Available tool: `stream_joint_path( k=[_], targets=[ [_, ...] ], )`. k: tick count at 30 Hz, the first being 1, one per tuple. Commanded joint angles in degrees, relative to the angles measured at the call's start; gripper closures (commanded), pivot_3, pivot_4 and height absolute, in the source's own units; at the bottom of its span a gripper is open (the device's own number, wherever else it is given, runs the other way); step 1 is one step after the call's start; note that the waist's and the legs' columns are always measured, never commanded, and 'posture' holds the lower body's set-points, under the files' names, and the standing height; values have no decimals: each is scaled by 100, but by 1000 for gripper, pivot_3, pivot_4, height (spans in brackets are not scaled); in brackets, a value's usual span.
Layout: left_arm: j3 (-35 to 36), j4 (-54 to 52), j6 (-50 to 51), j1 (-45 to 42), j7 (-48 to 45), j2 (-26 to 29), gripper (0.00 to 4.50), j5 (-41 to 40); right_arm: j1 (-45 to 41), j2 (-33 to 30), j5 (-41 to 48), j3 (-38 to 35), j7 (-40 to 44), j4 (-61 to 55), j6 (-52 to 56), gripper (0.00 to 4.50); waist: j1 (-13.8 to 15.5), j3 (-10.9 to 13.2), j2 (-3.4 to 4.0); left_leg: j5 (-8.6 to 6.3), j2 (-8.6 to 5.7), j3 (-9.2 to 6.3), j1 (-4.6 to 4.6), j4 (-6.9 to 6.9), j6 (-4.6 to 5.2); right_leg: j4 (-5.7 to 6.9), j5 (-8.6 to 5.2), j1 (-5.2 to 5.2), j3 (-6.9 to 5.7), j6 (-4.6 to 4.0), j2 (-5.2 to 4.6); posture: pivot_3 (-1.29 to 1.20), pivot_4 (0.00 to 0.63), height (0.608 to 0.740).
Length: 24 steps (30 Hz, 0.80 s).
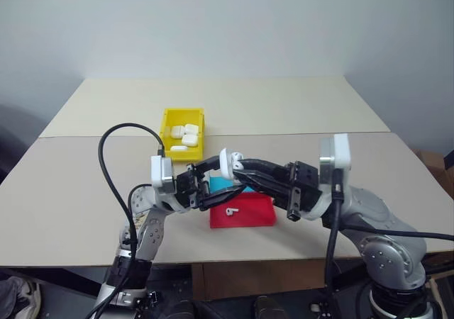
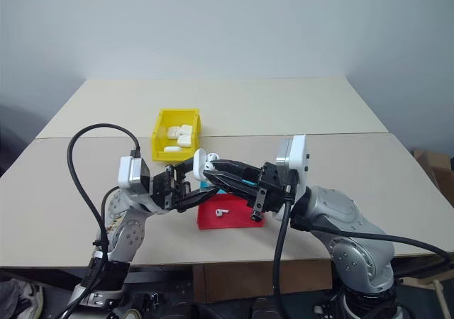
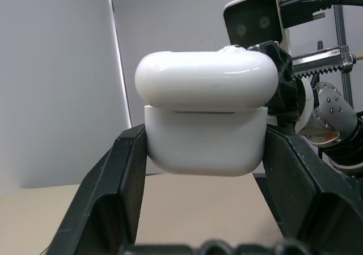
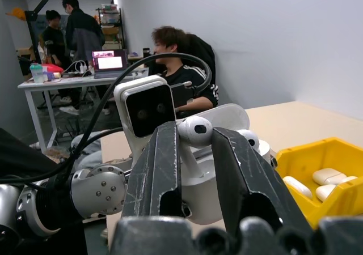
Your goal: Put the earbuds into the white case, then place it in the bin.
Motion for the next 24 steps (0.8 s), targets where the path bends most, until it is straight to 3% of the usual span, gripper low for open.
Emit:
stream_joint_path(
  k=[1,8,14,24],
  targets=[
    [79,-28,-174,-99,-4,-51,1733,0,30,-91,-11,-10,11,-38,-178,3819,1,0,-1,0,0,0,0,0,0,0,0,0,0,0,0,0,150,740],
    [108,50,-230,-125,-46,-94,1733,55,85,-155,-43,57,16,-54,-227,3819,-2,0,-1,0,0,0,0,0,0,0,0,-1,0,0,0,0,150,740],
    [131,98,-286,-119,-2,-83,1733,107,181,-290,-548,324,8,-161,-530,1953,0,0,-1,0,0,0,0,0,0,0,0,-1,0,1,0,0,150,740],
    [156,191,-406,-79,-51,-76,1733,177,258,-440,-660,251,164,-90,-770,1953,4,1,-1,0,0,0,0,0,0,-1,0,0,0,1,0,0,150,740]
  ],
)
